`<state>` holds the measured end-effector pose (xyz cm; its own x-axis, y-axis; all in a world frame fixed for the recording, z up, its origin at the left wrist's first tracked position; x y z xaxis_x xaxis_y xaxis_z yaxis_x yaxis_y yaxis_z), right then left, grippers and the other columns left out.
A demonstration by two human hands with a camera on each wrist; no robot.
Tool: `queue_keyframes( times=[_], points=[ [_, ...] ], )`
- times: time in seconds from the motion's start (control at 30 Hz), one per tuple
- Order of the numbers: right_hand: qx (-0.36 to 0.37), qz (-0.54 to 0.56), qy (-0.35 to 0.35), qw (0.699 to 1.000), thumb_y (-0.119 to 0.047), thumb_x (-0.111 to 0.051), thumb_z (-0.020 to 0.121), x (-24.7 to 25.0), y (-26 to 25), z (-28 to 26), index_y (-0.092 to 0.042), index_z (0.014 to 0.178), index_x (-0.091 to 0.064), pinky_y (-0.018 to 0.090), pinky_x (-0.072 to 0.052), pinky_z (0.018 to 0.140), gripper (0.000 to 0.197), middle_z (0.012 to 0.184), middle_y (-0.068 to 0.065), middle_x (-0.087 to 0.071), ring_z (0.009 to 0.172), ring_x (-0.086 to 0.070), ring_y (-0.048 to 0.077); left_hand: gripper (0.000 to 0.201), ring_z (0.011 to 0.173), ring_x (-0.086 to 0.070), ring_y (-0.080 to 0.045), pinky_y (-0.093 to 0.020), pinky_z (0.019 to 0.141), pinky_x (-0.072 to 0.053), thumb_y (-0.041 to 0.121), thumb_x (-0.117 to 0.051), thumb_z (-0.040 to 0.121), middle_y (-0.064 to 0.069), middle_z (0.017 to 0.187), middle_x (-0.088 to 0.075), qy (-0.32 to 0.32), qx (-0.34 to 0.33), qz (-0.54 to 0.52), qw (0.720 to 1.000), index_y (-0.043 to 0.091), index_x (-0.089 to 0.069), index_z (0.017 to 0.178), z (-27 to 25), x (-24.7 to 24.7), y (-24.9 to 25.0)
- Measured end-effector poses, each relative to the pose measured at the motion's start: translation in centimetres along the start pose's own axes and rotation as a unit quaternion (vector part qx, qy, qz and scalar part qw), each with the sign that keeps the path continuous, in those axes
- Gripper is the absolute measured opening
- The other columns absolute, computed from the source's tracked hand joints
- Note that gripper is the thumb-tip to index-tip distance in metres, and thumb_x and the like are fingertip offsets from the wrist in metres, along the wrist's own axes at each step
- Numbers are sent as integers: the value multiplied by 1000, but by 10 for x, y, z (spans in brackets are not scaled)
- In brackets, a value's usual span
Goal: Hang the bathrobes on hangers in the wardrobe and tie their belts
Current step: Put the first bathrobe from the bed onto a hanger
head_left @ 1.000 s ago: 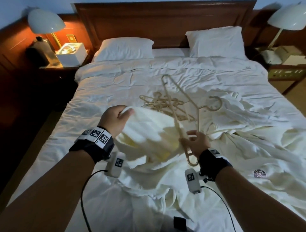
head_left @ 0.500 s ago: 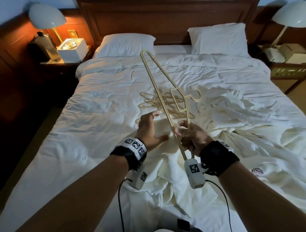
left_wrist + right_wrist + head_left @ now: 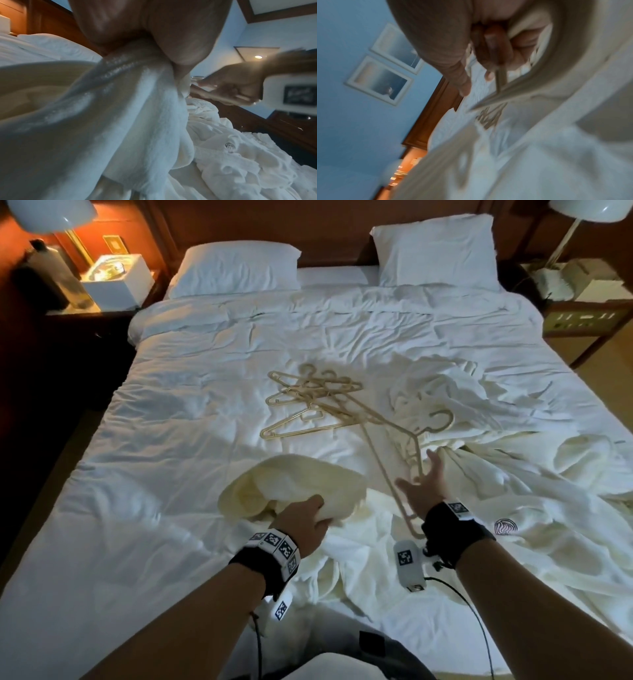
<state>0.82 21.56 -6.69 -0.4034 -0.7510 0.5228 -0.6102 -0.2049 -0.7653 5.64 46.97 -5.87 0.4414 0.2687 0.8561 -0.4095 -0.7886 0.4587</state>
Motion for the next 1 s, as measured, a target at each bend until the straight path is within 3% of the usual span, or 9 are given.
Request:
queue_keyframes(
  times=[0.13, 0.2, 0.37, 0.5, 0.63, 0.73, 0.87, 0.93, 1.0],
  points=[
    [32, -231, -44, 972, -52, -58, 85, -3, 33, 1, -48, 93, -66, 32, -48, 93, 12, 120, 6, -61, 93, -62, 23, 28, 88, -61, -28, -32, 72, -44, 25, -56, 88, -6, 92, -59, -10, 35, -71, 997, 12, -42, 108, -11, -15, -10],
    [26, -252, -117, 960, -70, -50, 82, -23, 33, -18, -38, 71, -71, 30, -48, 85, 40, 103, 2, -71, 90, -64, 21, 26, 90, -59, -27, -36, 77, -47, 24, -56, 88, -7, 98, -60, -12, 26, -82, 996, 11, -45, 107, -15, -18, -4],
    [-62, -130, -226, 963, -74, -61, 72, -81, 25, -60, -13, 77, -72, 29, -40, 62, 63, 67, 2, -61, 63, -55, 18, 27, 95, -59, -30, -34, 76, -42, 21, -53, 89, -3, 112, -53, -28, -74, 30, 996, 17, -45, 114, -30, -28, 34],
    [-25, -69, -166, 983, -33, -69, 82, -88, 14, -50, -5, 100, -71, 27, -42, 62, 33, 74, 5, -65, 68, -59, 22, 47, 96, -61, -30, -34, 80, -45, 34, -56, 88, -3, 111, -58, -81, -63, 22, 995, 21, -34, 128, -48, -33, 20],
    [26, 26, -116, 993, -27, -59, 93, -70, -3, -40, -10, 98, -67, 31, -43, 58, 20, 69, 5, -60, 60, -52, 23, 27, 92, -62, -25, -31, 76, -45, 42, -51, 90, 5, 94, -62, -79, -9, 42, 996, 27, -42, 110, -60, -25, -25],
    [25, 48, -130, 990, -33, -54, 95, -74, -4, -47, -19, 96, -63, 32, -45, 55, 16, 73, 6, -60, 60, -51, 21, 31, 94, -60, -28, -29, 76, -37, 29, -43, 95, 1, 103, -64, -74, -68, 126, 987, 29, -39, 126, -66, -20, -15],
    [-46, 90, -163, 981, -68, -46, 85, -89, 13, -58, -18, 102, -60, 28, -40, 44, 55, 68, 12, -54, 47, -47, 20, 50, 92, -61, -25, -33, 79, -45, 31, -40, 97, 0, 107, -64, -88, -132, 182, 970, 41, -24, 143, -67, -26, 9],
    [-65, 71, -177, 979, -80, -51, 73, -95, 20, -68, -24, 107, -59, 25, -38, 42, 65, 79, 13, -65, 46, -49, 19, 50, 99, -61, -24, -35, 83, -48, 34, -42, 95, 2, 112, -64, -74, -133, 160, 975, 42, -29, 142, -67, -28, 13],
    [-53, 35, -184, 981, -63, -72, 70, -97, 20, -76, -37, 115, -53, 24, -39, 41, 55, 88, 4, -67, 54, -57, 16, 43, 102, -61, -24, -35, 84, -47, 34, -45, 92, 2, 113, -65, -44, -92, 121, 987, 36, -42, 135, -60, -24, 4]
  ],
)
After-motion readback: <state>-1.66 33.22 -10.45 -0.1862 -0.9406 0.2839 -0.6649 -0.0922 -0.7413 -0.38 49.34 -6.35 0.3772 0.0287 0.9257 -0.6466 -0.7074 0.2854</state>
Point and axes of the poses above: each hand's wrist, its own z-axis towards the middle knuckle, its own x-axis out of the back of the hand, y = z × x, the point moved 8 cm from there along z, towards the middle knuckle
